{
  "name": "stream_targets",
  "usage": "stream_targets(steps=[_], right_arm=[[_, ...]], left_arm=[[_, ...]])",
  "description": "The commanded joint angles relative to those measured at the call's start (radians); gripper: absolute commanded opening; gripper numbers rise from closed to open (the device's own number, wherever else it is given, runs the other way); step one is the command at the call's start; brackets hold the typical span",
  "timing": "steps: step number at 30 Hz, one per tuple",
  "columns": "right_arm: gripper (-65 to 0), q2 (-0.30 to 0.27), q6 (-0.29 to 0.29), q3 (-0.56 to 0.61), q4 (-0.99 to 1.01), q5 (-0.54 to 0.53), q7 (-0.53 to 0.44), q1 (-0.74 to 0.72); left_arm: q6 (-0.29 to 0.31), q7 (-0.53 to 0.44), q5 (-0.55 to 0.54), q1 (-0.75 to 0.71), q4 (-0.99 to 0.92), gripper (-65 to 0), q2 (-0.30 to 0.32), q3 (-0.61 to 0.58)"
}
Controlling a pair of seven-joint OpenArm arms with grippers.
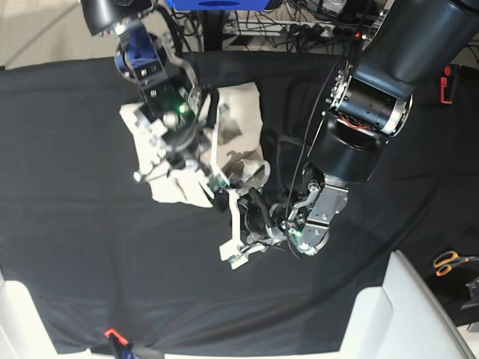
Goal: Fold the T-shirt properly
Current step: 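Grasp the shirt's collar with both grippers, then lift the collar with both grippers and spread the shirt flat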
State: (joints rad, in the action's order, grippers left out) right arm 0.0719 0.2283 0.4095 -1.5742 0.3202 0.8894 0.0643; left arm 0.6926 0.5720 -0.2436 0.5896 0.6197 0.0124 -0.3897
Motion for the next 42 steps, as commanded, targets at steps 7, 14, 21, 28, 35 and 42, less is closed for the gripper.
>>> stream_targets(steps=[7,14,21,28,35,42], right_arm=[[-65.0,0.004,-0.002,-0.004,0.097,0.004,-0.069,-0.106],[-65.0,0.004,0.001,-0.034,0.232,0.004,-0.112,-0.212],[-65.0,0.004,0.067,-0.034,0.349,0.01,-0.114,-0.323],[-65.0,0.004,0.069,-0.033,0.432,0.01,-0.154,-0.381],[-65.0,0.003,0.07,-0.033,0.453,0.01,-0.155,-0.387],[-65.0,0.003,0.07,-0.033,0.446,0.01,-0.144,-0.387]], left_arm=[[0.006,-0.016,-0.018,0.031,0.019,-13.3,-0.002,0.001],[0.006,-0.016,-0.012,0.031,0.019,-13.3,0.001,-0.001],[0.006,-0.014,-0.012,0.031,0.019,-13.3,0.002,-0.001],[0.006,-0.014,-0.012,0.031,0.019,-13.3,0.002,-0.001],[0.006,0.042,-0.012,0.031,0.116,-13.3,0.027,-0.001],[0.006,0.112,-0.012,0.017,0.274,-13.3,0.077,-0.001]])
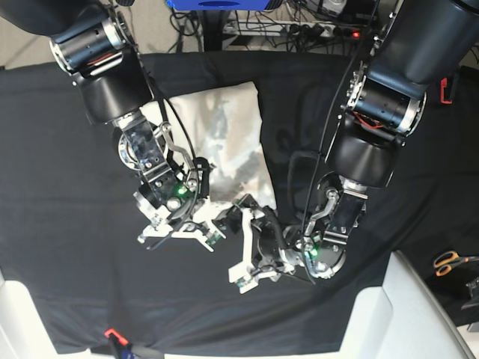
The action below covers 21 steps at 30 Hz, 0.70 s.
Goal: Fold the T-shirt properly
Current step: 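Lift the collar with both grippers and spread the shirt flat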
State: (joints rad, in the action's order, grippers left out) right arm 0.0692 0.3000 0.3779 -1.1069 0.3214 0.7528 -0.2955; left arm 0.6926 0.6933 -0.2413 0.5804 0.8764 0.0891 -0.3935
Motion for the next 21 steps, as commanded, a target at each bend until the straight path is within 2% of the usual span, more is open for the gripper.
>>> stream_targets(steps=[1,7,11,14,16,17,21], right_arm=[[-65.0,0.005,-0.002,-0.001,-0.026,0.009,0.003,-0.028],[-65.0,0.004,-0.002,-0.001,-0.192,0.009,0.086,0.011],[-65.0,-0.036,-0.002,-0.01,-0.361,0.009,0.162,0.057],[-65.0,-0.059,-0.002,-0.013,-0.473,0.011,0.201,0.123],[-65.0,-0.075,-0.003,-0.04,-0.542,0.011,0.215,0.186],[-65.0,-0.075,-0.003,-0.067,-0.562,0.011,0.207,0.215],[-65.0,-0.075,-0.003,-0.175,-0.6,0.005,0.165,0.322]], left_arm=[[0.006,-0.007,-0.017,0.025,0.022,-13.3,0.007,0.005],[0.006,-0.007,-0.022,-0.047,0.158,-13.3,0.031,0.02],[0.006,0.015,-0.023,-0.113,0.321,-13.5,0.033,0.029],[0.006,0.052,-0.016,-0.182,0.442,-14.5,0.033,0.089],[0.006,0.052,-0.016,-0.25,0.544,-23.2,0.034,0.117],[0.006,0.052,-0.014,-0.284,0.585,-29.8,0.036,0.124],[0.006,0.047,-0.014,-0.417,0.697,-65.0,0.036,0.144]])
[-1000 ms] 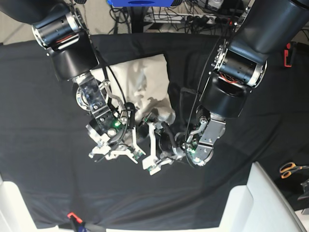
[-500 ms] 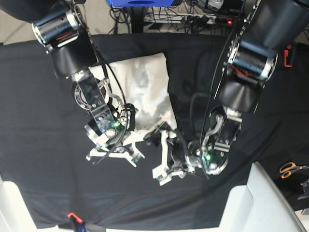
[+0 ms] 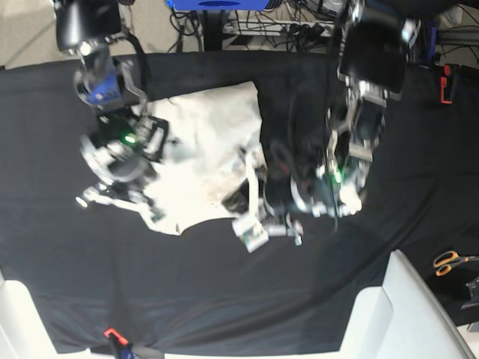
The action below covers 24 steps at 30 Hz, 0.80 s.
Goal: Fold the T-shirt properly
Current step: 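Lift the collar with both grippers and spread the shirt flat, then release the collar and raise both grippers away from the shirt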
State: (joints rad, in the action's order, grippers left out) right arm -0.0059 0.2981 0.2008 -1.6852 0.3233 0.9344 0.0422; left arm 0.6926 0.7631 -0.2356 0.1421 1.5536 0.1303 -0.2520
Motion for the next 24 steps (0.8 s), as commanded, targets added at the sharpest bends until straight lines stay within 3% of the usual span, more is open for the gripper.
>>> stream_targets(steps=[1,5,9,14,21,24], right_arm=[[-65.0,0.001,-0.001,-0.011,-0.029,0.003,-0.025,0.009],[-65.0,0.001,-0.001,-0.033,-0.052,0.003,-0.053,0.087],[-65.0,0.002,-0.003,-0.068,-0.045,0.003,-0.053,0.109],[-65.0,0.002,-0.003,-0.143,-0.046,0.003,-0.053,0.118],[-65.0,0.001,-0.001,-0.215,-0.051,0.001,-0.058,0.138],[-65.0,0.001,-0.001,-0.243,-0.051,0.001,-0.102,0.155]], left_arm=[[0.006,-0.024,-0.02,-0.005,0.029,-65.0,-0.005,-0.005],[0.003,-0.084,-0.02,-0.097,0.064,-65.0,-0.013,-0.01],[-0.054,-0.138,-0.02,-0.167,0.058,-65.0,-0.013,-0.039],[-0.055,-0.146,-0.02,-0.221,0.057,-65.0,-0.005,-0.112],[-0.055,-0.147,-0.018,-0.253,-0.038,-65.0,-0.005,-0.116],[-0.055,-0.147,0.023,-0.256,-0.078,-65.0,0.006,-0.119]])
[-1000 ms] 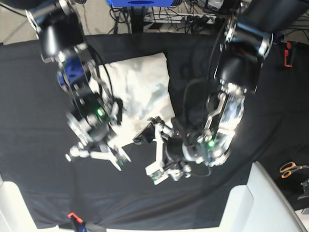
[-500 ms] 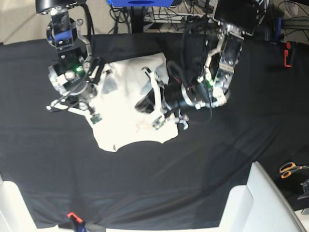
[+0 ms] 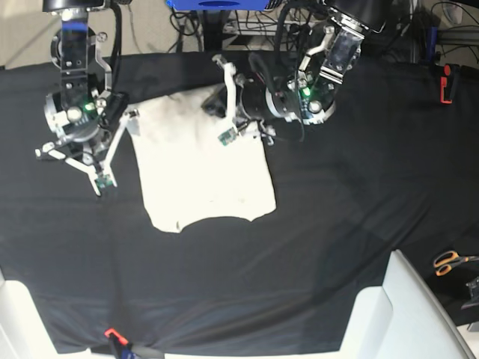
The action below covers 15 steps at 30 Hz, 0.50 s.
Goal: Fold the T-shirt properly
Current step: 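Release the collar and raise both grippers away from the shirt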
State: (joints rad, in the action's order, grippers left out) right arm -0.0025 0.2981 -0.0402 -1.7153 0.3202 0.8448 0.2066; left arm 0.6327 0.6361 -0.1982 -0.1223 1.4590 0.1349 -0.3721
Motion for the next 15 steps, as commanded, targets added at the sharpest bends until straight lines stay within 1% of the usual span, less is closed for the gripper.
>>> stream_targets(steps=[1,4,9,12,15], right_arm=[[-65.0,-0.003,-0.001,-0.01,-0.021,0.004,-0.023,-0.002],[-65.0,-0.003,-0.001,-0.016,-0.018,0.004,-0.032,0.006],[-65.0,-0.003,-0.001,-0.008,-0.022,0.004,-0.034,0.024],[-65.0,-0.001,-0.001,-0.008,-0.022,0.004,-0.034,0.024],[-65.0,-0.001,-0.001,-0.014,-0.022,0.004,-0.034,0.026]], left_arm=[[0.005,-0.02,0.003,0.0,0.009,-65.0,-0.001,-0.003],[0.005,-0.02,0.053,-0.026,0.026,-65.0,0.004,-0.038],[0.005,-0.019,0.111,-0.049,0.076,-65.0,0.004,-0.037],[0.005,-0.014,0.131,-0.058,0.107,-65.0,0.025,-0.052],[0.005,-0.014,0.131,-0.08,0.105,-65.0,0.039,-0.041]])
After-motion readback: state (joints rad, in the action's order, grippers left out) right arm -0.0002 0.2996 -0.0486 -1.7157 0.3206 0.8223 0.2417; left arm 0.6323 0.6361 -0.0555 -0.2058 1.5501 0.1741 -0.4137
